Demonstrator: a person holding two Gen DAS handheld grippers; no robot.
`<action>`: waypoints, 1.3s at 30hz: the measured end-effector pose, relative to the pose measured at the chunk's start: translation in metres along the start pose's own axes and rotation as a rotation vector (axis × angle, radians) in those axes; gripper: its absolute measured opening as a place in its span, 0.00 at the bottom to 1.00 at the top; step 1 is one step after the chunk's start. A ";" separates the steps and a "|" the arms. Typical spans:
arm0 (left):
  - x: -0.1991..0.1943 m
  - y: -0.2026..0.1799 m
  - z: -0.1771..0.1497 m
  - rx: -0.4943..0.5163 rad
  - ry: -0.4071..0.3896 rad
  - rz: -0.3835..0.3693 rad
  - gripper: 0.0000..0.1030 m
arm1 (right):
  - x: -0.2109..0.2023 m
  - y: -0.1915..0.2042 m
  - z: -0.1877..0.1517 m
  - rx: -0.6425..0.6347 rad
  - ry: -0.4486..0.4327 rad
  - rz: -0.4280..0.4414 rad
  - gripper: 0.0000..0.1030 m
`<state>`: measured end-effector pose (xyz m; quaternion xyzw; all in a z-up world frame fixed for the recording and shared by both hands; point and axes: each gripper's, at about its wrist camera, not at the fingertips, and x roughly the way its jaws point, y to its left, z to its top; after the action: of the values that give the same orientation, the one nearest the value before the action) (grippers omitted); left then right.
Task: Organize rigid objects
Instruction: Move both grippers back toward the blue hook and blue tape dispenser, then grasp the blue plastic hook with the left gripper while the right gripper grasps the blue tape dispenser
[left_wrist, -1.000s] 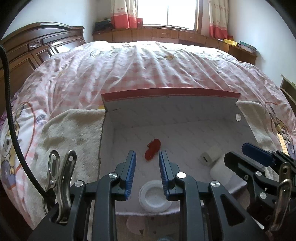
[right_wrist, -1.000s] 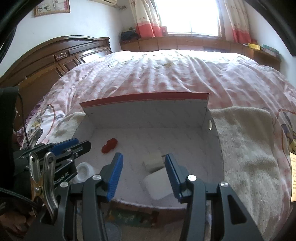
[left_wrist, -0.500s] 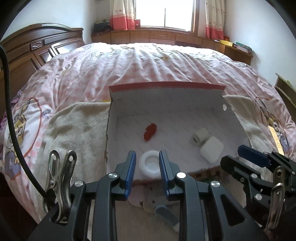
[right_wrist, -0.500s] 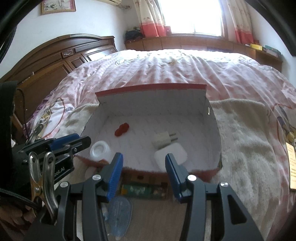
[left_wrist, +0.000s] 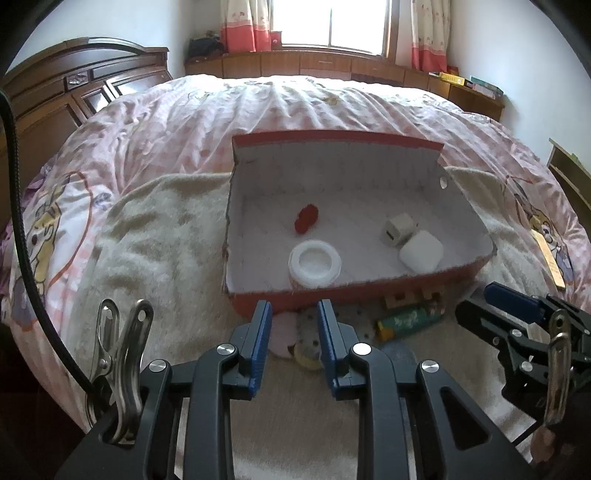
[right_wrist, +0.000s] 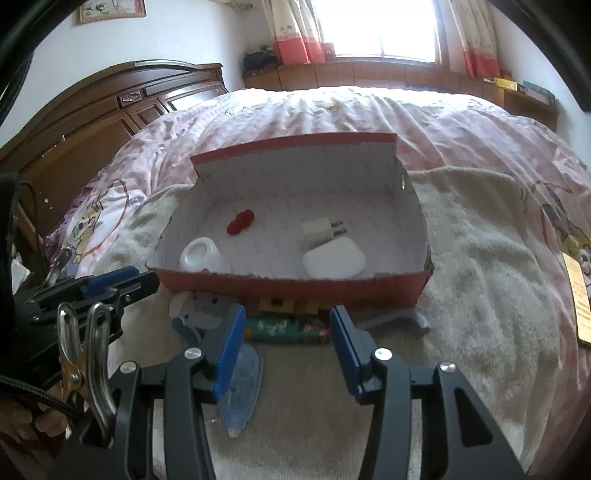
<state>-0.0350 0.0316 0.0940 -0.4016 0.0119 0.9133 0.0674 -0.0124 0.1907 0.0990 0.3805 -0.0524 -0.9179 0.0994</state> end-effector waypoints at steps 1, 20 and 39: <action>0.000 0.001 -0.004 -0.001 0.007 -0.002 0.26 | -0.001 0.000 -0.003 0.001 0.003 0.000 0.48; 0.012 -0.010 -0.036 -0.006 0.071 -0.065 0.26 | 0.011 -0.009 -0.057 0.022 0.106 0.015 0.48; 0.041 -0.035 -0.046 0.022 0.116 -0.078 0.26 | 0.023 -0.013 -0.070 0.022 0.107 0.026 0.48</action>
<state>-0.0246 0.0676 0.0338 -0.4534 0.0101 0.8849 0.1065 0.0194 0.1972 0.0320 0.4292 -0.0618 -0.8944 0.1098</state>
